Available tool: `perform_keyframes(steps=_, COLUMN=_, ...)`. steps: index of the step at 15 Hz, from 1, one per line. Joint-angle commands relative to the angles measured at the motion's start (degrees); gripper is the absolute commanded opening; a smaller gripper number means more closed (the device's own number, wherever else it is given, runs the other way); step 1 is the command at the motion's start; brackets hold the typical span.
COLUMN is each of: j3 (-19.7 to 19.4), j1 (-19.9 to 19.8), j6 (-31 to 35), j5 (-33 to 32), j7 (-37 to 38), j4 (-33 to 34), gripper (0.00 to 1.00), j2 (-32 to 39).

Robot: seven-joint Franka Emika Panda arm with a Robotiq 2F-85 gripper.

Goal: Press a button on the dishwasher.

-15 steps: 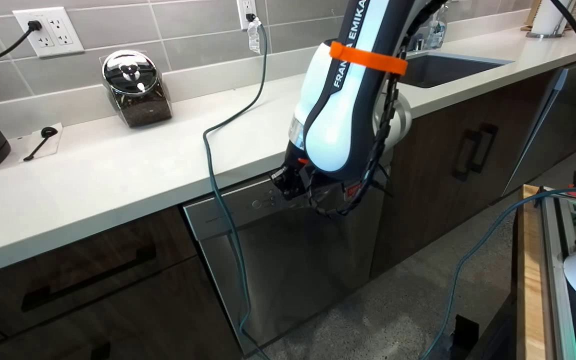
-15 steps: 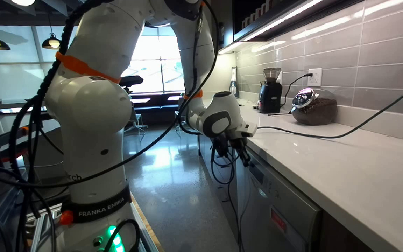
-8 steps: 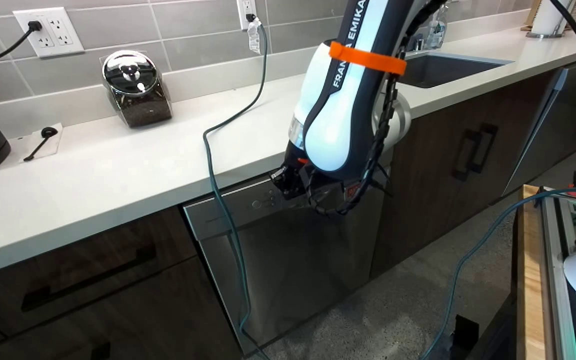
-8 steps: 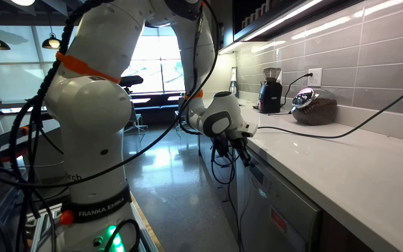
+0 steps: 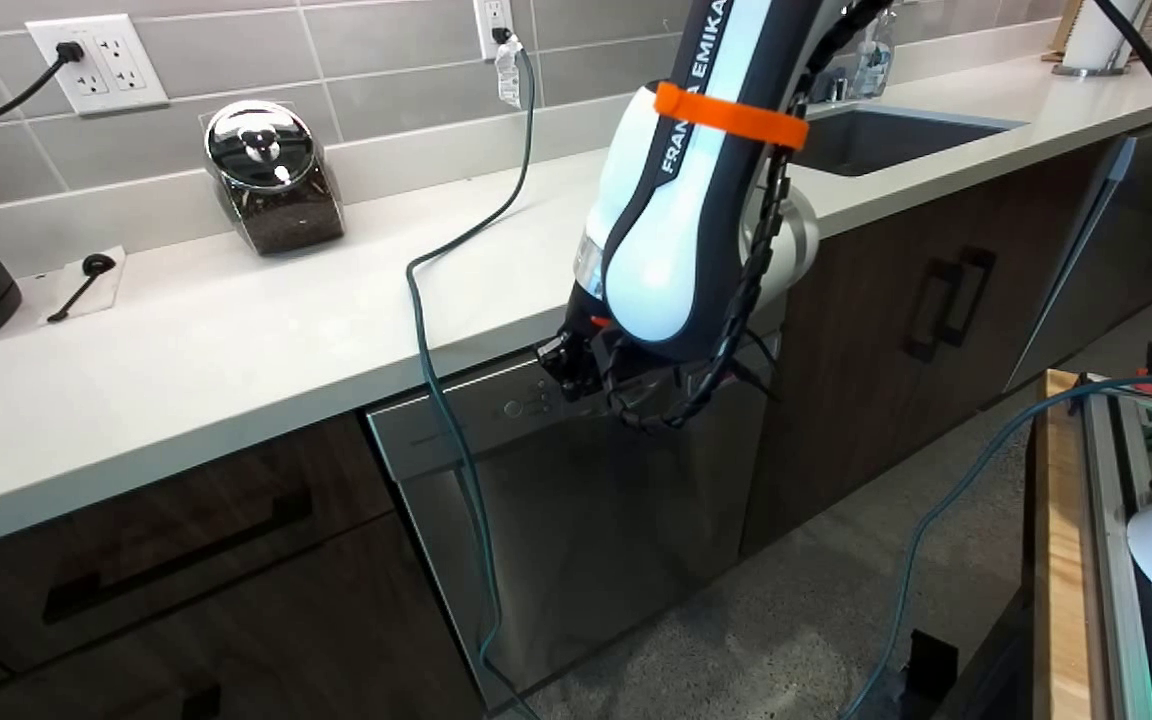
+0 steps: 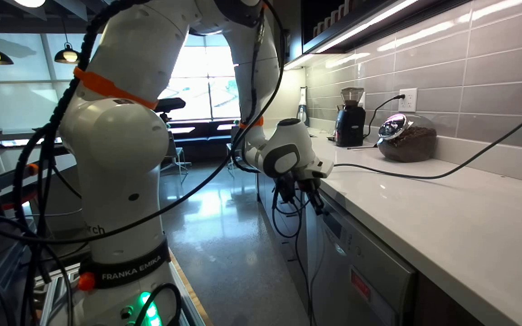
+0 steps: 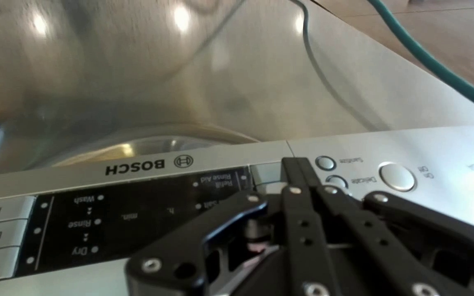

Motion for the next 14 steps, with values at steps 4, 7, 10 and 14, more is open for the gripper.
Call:
perform_keyframes(steps=4, j3=0.45, j1=0.01, j6=5.35, j5=1.65, j7=0.87, j4=1.56, gripper=0.0, j2=3.04)
perform_keyframes(steps=7, j3=0.97, j1=-0.12, j6=8.32, j5=1.89, j7=0.98, j4=1.37, gripper=0.0, j2=4.07)
perform_keyframes(steps=10, j3=1.49, j1=-0.46, j6=10.75, j5=2.15, j7=1.02, j4=1.14, gripper=0.0, j2=4.66)
perform_keyframes(steps=14, j3=2.31, j1=-1.08, j6=13.52, j5=2.38, j7=1.52, j4=0.96, gripper=0.0, j2=5.1)
